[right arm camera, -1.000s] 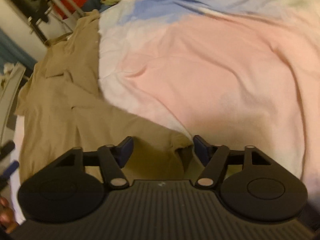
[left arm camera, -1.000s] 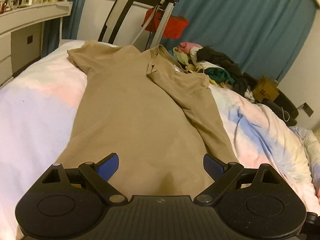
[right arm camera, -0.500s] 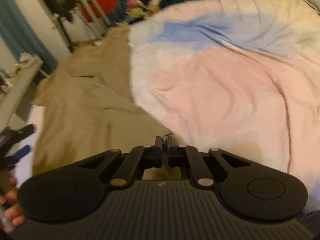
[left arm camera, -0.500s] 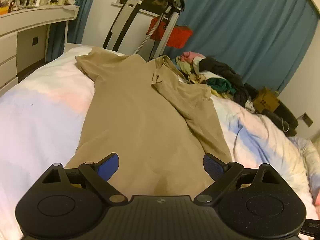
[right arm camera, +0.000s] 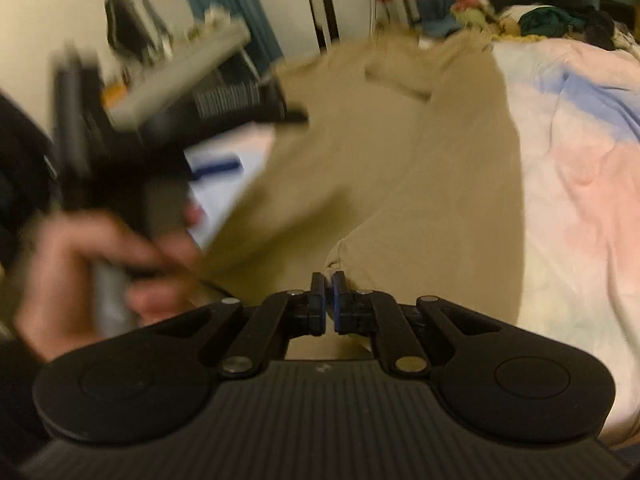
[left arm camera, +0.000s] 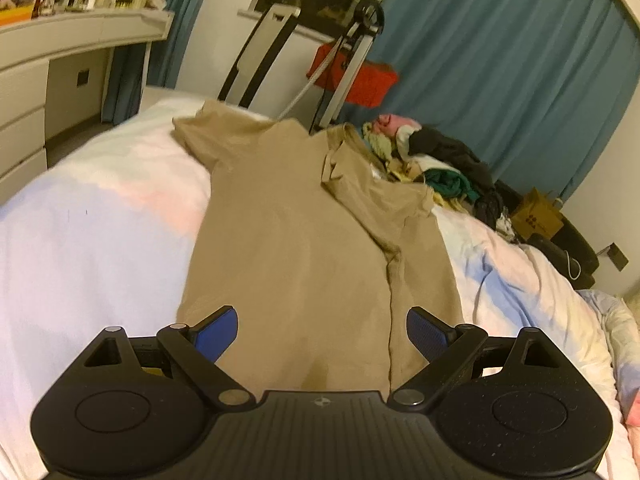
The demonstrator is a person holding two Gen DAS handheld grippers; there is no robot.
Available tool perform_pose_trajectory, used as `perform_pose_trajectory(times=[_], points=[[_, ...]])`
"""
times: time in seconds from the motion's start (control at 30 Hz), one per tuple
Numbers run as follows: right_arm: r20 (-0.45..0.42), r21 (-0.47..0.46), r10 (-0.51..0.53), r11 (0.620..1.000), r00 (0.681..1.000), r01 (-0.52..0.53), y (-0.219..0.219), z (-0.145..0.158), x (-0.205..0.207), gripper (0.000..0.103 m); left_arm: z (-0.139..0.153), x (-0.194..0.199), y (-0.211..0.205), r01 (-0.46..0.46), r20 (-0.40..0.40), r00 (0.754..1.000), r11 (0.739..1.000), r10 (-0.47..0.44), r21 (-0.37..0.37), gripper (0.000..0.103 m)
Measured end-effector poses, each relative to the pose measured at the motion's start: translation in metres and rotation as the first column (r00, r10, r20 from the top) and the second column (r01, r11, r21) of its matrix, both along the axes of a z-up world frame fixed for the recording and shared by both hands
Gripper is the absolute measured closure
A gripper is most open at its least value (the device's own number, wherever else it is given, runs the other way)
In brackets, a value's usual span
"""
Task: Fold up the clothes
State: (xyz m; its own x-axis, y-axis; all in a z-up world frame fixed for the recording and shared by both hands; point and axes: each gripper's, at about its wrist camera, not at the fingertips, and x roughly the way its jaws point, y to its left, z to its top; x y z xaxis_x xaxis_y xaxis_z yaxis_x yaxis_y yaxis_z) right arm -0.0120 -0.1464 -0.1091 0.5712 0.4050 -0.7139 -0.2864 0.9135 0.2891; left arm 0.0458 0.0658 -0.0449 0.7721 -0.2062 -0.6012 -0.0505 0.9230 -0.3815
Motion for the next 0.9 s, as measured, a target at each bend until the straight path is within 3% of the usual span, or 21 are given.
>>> perform_pose_trajectory(times=[0.07, 0.2, 0.23, 0.27, 0.33, 0.4, 0.57, 0.67, 0.77, 0.9], points=[[-0.019, -0.023, 0.007, 1.000, 1.000, -0.007, 0.000, -0.009, 0.004, 0.095, -0.005, 0.002, -0.001, 0.013, -0.027, 1.000, 1.000, -0.013, -0.014, 0.010], [0.059, -0.047, -0.017, 0.999, 0.998, 0.020, -0.015, 0.008, 0.010, 0.090, -0.019, 0.007, -0.009, 0.065, -0.099, 0.993, 0.996, -0.070, -0.059, 0.010], [0.084, -0.044, -0.026, 0.999, 0.996, 0.030, -0.019, 0.016, 0.012, 0.074, -0.023, 0.008, -0.012, 0.080, -0.119, 0.989, 0.994, -0.088, -0.073, 0.010], [0.122, -0.027, -0.040, 0.999, 0.992, 0.043, -0.025, 0.024, 0.012, 0.043, -0.027, 0.010, -0.014, 0.094, -0.139, 0.985, 0.992, -0.106, -0.087, 0.010], [0.205, 0.013, -0.072, 0.997, 0.976, 0.071, -0.039, 0.039, 0.013, 0.011, -0.035, 0.011, -0.021, 0.120, -0.175, 0.975, 0.987, -0.138, -0.110, 0.011], [0.282, 0.035, -0.096, 0.995, 0.955, 0.090, -0.048, 0.051, 0.017, 0.014, -0.039, 0.010, -0.029, 0.140, -0.186, 0.970, 0.985, -0.156, -0.097, 0.012], [0.409, 0.095, -0.229, 0.973, 0.883, 0.208, -0.067, 0.062, 0.047, 0.014, -0.033, 0.004, -0.049, 0.160, -0.123, 0.981, 0.986, -0.153, 0.053, 0.012], [0.524, 0.066, -0.260, 0.962, 0.811, 0.265, -0.069, 0.052, 0.059, 0.014, -0.025, -0.002, -0.059, 0.151, -0.058, 0.988, 0.981, -0.145, 0.124, 0.012], [0.509, 0.040, -0.266, 0.957, 0.819, 0.286, -0.073, 0.036, 0.069, 0.014, -0.018, -0.006, -0.067, 0.132, 0.006, 0.991, 0.975, -0.135, 0.178, 0.011], [0.471, 0.033, -0.267, 0.958, 0.840, 0.286, -0.071, 0.030, 0.082, 0.014, -0.014, 0.003, -0.061, 0.100, 0.020, 0.994, 0.986, -0.104, 0.134, 0.011]])
